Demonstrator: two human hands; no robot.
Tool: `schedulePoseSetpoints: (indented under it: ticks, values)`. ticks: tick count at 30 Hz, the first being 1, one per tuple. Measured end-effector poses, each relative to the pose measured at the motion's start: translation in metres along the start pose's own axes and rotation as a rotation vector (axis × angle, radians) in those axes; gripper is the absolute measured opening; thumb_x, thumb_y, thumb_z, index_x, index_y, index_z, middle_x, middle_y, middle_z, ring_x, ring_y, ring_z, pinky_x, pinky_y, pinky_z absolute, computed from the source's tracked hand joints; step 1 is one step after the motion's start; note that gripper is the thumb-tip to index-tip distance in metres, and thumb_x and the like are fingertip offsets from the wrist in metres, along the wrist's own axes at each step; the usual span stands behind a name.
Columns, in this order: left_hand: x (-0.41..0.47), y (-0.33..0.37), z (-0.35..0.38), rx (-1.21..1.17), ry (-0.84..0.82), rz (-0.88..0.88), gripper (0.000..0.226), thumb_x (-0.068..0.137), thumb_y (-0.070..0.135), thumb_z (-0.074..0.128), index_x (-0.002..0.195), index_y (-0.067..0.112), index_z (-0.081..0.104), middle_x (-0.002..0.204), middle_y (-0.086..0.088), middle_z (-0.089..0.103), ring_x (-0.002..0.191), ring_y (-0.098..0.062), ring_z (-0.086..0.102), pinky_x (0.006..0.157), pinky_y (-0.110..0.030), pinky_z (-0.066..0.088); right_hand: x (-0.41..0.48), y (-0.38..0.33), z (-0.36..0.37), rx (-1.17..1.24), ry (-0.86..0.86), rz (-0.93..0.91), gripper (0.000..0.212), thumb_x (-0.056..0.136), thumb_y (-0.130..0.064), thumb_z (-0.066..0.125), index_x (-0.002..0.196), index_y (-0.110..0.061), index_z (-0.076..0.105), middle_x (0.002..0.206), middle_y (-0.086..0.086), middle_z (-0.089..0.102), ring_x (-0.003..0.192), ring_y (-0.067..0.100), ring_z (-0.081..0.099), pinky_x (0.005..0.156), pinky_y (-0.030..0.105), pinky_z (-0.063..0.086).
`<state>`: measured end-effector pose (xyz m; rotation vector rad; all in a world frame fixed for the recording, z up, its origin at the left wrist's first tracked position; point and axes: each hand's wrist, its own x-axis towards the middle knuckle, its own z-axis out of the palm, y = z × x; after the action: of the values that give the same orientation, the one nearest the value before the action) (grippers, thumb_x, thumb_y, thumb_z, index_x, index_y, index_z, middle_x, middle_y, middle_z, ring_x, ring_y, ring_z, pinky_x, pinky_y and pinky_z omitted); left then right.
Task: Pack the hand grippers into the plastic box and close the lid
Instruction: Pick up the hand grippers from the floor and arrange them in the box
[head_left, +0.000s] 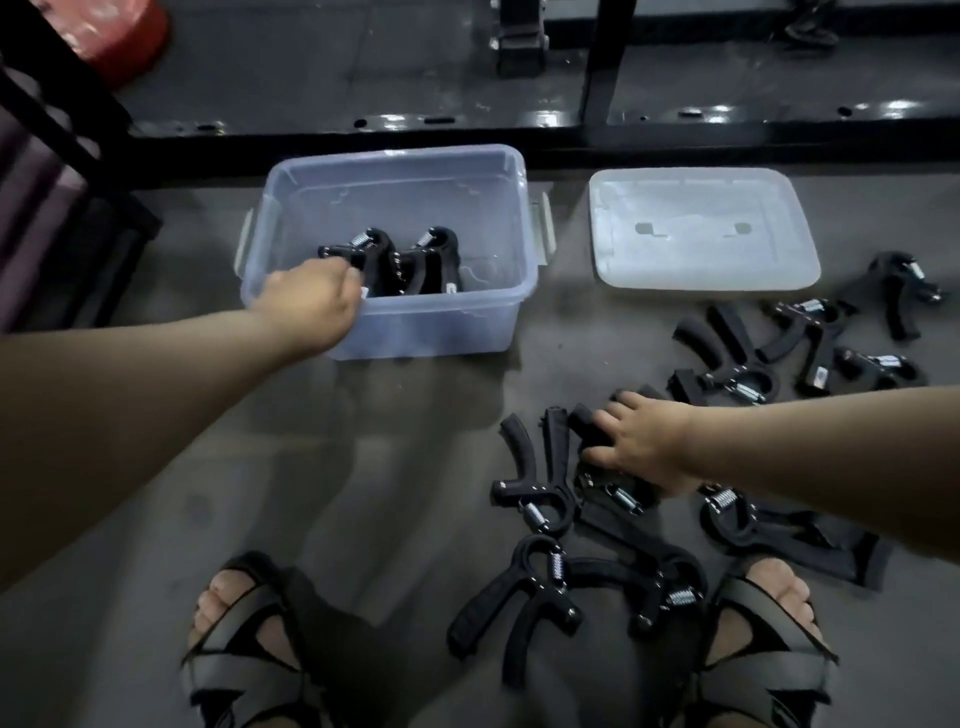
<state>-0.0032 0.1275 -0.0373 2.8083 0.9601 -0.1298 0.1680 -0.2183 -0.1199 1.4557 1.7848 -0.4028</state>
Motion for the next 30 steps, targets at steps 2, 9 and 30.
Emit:
schedulePoseSetpoints:
  ticks: [2,9,30]
  values:
    - [-0.001,0.010,0.004,0.005,-0.007,0.028,0.033,0.100,0.035,0.026,0.088,0.016,0.050,0.101,-0.014,0.059,0.097,-0.036,0.056,0.087,-0.043,0.039,0.000,0.010,0.003,-0.013,0.000,-0.041,0.089,0.072,-0.035,0.069,0.147,-0.020,0.023,0.137,0.026,0.035,0.119,0.039,0.045,0.102,0.047,0.035]
    - [-0.013,0.008,0.006,-0.009,0.031,0.081,0.027,0.102,0.035,0.027,0.086,0.022,0.044,0.099,-0.009,0.059,0.099,-0.034,0.055,0.084,-0.042,0.040,0.011,0.022,0.017,-0.156,0.448,-0.118,0.036,0.071,-0.024,0.064,0.106,-0.020,0.058,0.084,0.006,0.063,0.066,0.026,0.060,0.059,0.034,0.052]
    - [0.007,-0.050,0.006,0.144,0.169,0.062,0.051,0.100,0.039,0.020,0.137,0.017,0.048,0.153,-0.004,0.037,0.145,-0.021,0.024,0.119,-0.035,0.012,-0.012,0.039,0.012,0.170,0.718,-0.149,0.047,0.087,-0.026,0.056,0.134,-0.025,0.050,0.110,-0.002,0.058,0.092,0.021,0.059,0.090,0.032,0.043]
